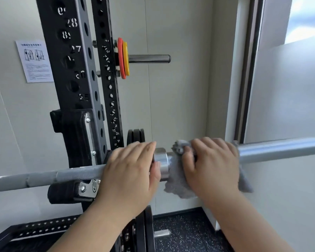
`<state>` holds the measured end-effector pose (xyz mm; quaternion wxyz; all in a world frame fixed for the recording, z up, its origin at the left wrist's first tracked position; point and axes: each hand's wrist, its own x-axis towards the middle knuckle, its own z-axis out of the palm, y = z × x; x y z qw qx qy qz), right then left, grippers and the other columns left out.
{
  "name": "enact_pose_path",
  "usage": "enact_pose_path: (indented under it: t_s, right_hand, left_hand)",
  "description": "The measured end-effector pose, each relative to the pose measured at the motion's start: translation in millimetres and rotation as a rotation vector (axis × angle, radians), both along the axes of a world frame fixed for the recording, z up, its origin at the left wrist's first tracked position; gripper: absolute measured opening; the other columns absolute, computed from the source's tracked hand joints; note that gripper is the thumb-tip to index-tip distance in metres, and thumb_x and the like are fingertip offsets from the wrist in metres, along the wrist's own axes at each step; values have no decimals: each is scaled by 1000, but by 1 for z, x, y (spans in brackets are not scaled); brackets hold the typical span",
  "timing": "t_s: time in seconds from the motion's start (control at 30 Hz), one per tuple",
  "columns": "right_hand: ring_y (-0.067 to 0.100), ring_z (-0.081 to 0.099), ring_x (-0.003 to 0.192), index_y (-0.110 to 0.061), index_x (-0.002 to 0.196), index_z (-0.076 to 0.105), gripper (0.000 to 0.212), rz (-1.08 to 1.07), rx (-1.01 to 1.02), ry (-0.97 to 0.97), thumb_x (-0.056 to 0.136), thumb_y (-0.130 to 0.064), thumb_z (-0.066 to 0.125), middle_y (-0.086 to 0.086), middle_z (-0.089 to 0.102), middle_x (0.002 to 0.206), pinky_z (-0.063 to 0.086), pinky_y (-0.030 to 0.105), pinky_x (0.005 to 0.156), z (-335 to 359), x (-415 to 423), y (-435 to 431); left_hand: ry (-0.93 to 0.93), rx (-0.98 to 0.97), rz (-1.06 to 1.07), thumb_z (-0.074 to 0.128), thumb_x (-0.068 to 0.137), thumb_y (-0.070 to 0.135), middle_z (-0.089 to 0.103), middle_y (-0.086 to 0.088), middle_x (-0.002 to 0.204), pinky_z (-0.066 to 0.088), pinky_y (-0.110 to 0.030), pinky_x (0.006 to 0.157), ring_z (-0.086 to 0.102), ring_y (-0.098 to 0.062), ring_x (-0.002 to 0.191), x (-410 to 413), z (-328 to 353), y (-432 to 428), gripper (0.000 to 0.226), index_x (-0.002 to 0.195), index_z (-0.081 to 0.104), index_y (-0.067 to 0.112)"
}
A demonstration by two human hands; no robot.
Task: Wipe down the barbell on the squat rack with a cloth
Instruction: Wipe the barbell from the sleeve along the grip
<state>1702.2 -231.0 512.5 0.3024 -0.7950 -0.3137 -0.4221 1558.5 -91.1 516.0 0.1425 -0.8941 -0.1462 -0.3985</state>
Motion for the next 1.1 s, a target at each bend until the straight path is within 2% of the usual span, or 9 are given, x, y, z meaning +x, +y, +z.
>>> enact_pose_path:
  t_s: [0.17, 0.3, 0.37, 0.53, 0.67, 0.73, 0.8, 0.93, 1.1]
  right_hand:
    - [19, 64, 104, -27, 117, 73, 31, 272, -123, -180, 104, -37, 47, -11, 71, 113, 46, 42, 98, -11, -6, 0]
    - [26, 61, 79, -27, 76, 56, 29, 75, -54, -41, 101, -37, 44, -10, 59, 77, 44, 40, 81, -2, 20, -18]
    - [29, 58, 72, -26, 68, 44, 35, -18, -60, 12, 101, -39, 40, -10, 49, 67, 42, 41, 78, 5, 19, -16]
    - [22, 63, 80, -28, 86, 65, 41, 174, -113, -27, 108, -42, 33, -11, 67, 81, 45, 41, 82, 7, -8, 6]
    - [18, 65, 87, -29, 110, 68, 36, 348, -240, -105, 109, -41, 35, -13, 71, 97, 48, 39, 81, 8, -9, 5]
    - [20, 64, 78, -30, 96, 67, 42, 236, -317, -90, 108, -45, 30, -12, 69, 87, 43, 34, 69, 14, 5, -6]
    - [24, 62, 69, -24, 77, 60, 53, 49, -338, 1, 106, -50, 24, -7, 63, 73, 41, 34, 60, 22, 18, -10]
    - [21, 65, 75, -28, 81, 66, 53, 41, -309, 0, 105, -50, 24, -10, 69, 77, 37, 34, 70, 23, 0, 10]
    - [16, 66, 103, -28, 117, 72, 31, 305, -130, -158, 106, -37, 45, -13, 72, 111, 47, 40, 95, -9, -15, 0]
  left_hand:
    - [-14, -9, -52, 35, 105, 41, 71, 4, 125, 39, -40, 101, 64, -20, 117, -2, -13, 2, 53, 146, 55, 14]
    - [-15, -20, -125, 42, 103, 41, 65, 3, 141, 37, -36, 111, 58, -19, 130, -7, -16, 1, 54, 149, 52, 14]
    - [-37, -31, -169, 47, 101, 40, 60, 1, 148, 34, -36, 117, 55, -21, 135, -8, -21, 1, 57, 150, 52, 12]
    - [-130, -15, -258, 59, 94, 33, 57, -8, 153, 44, -44, 113, 59, -25, 130, -14, -35, -9, 54, 140, 63, 5]
    - [-147, 96, -312, 59, 93, 30, 69, -4, 134, 46, -43, 102, 65, -27, 119, -27, -22, -4, 34, 117, 72, 10]
    - [-149, 76, -267, 55, 96, 34, 70, -1, 125, 44, -43, 105, 63, -25, 119, -28, -6, 1, 41, 127, 66, 10]
    - [-105, -9, -162, 48, 99, 41, 66, 0, 135, 41, -43, 113, 59, -23, 128, -25, 10, 3, 52, 142, 56, 12]
    - [165, -145, -62, 20, 104, 57, 49, 7, 158, 32, -40, 121, 46, -15, 144, -9, 18, -5, 70, 163, 30, 21]
    - [84, -183, -156, 29, 107, 48, 64, 5, 142, 51, -41, 100, 67, -17, 113, -12, -2, -10, 55, 149, 48, 18]
